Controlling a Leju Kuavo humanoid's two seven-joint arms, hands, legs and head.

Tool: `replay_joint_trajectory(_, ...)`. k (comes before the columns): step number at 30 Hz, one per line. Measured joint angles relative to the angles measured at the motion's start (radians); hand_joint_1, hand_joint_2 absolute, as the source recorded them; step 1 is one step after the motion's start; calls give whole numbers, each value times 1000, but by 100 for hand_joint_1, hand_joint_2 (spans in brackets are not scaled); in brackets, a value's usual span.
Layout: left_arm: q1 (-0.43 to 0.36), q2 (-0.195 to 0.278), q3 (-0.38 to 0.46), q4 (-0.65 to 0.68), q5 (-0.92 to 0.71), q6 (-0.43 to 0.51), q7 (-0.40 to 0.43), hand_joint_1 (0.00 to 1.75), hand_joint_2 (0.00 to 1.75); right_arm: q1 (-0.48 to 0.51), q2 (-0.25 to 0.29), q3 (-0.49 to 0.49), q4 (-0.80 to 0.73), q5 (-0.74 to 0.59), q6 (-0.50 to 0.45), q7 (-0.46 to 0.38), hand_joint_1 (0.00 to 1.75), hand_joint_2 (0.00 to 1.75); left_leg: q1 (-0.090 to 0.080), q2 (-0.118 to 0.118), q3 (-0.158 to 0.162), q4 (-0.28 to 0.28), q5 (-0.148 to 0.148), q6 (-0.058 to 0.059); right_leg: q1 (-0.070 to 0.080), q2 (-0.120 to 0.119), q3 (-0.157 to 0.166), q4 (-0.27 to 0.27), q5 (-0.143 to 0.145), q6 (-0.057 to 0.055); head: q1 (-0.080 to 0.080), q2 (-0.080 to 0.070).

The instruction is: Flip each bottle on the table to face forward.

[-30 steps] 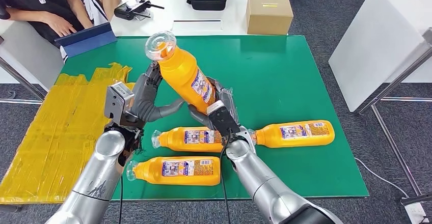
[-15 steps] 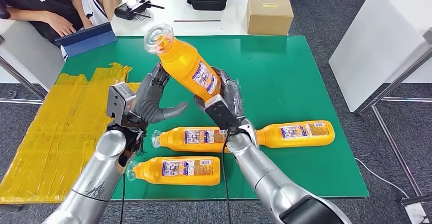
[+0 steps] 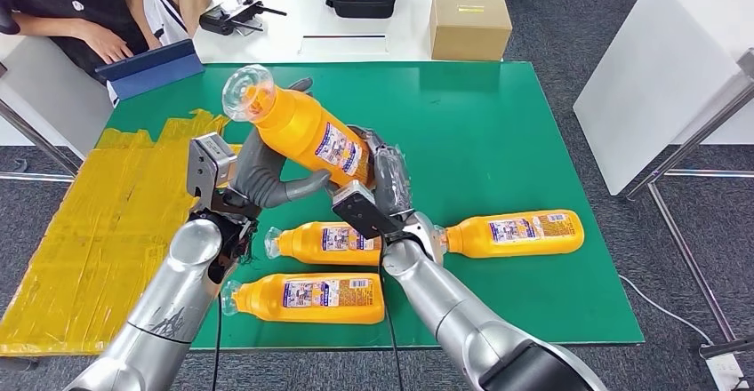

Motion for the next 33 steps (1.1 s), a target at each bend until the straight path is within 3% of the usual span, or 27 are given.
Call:
replay_joint_trajectory(26, -5, -17, 5, 4, 127, -9, 45, 0, 175, -8, 25, 65, 50, 8, -13, 1, 175, 175, 0, 0, 0, 0, 0, 0, 0, 0, 0, 0, 0, 0, 0, 0)
replay_joint_trajectory(33, -4, -19, 8, 4, 168, -17, 42, 0, 175, -7, 26, 77, 51, -57, 89, 1, 175, 175, 0, 0, 0, 0, 0, 0, 0, 0, 0, 0, 0, 0, 0, 0)
